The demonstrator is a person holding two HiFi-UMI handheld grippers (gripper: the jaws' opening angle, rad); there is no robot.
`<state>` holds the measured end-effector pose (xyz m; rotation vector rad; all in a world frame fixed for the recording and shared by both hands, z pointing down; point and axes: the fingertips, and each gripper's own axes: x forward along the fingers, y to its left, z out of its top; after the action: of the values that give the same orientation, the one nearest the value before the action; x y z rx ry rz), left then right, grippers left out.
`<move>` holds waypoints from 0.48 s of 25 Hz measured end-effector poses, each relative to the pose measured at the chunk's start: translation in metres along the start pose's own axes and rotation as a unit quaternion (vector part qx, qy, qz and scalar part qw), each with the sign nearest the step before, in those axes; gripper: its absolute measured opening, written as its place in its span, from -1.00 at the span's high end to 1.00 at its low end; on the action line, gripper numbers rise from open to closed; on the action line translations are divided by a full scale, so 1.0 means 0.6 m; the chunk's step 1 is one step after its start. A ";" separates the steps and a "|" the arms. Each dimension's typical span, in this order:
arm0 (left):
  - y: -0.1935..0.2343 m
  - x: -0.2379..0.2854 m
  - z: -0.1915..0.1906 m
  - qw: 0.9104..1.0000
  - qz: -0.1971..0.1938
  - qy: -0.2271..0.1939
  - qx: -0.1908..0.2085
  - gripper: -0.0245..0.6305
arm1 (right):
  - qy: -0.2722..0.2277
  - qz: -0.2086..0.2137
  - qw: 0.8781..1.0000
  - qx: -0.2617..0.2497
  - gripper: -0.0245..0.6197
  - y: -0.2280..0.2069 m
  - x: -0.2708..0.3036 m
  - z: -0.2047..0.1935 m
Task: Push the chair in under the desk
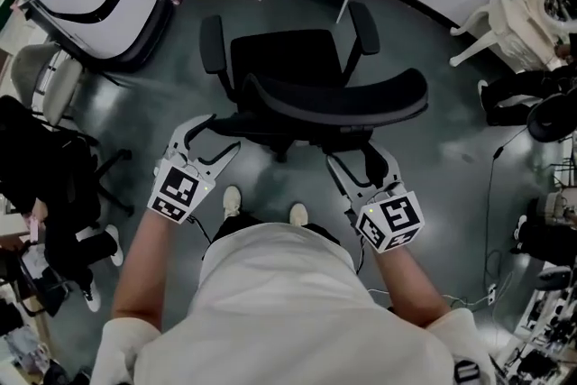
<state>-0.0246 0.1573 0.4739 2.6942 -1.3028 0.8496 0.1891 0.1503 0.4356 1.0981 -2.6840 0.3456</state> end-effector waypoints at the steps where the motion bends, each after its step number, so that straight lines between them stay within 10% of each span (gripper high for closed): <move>1: 0.000 0.006 -0.002 1.000 -0.020 -0.001 0.012 0.08 | 0.001 -0.015 1.000 0.003 0.09 -0.001 0.002 -0.001; 12: 0.007 0.051 -0.010 0.985 -0.162 -0.026 0.050 0.21 | -0.004 -0.093 0.996 0.010 0.04 -0.015 0.016 0.001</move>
<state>-0.0155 0.1342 0.4931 2.9082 -0.8096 0.8290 0.1884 0.1376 0.4387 1.3443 -2.5630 0.3368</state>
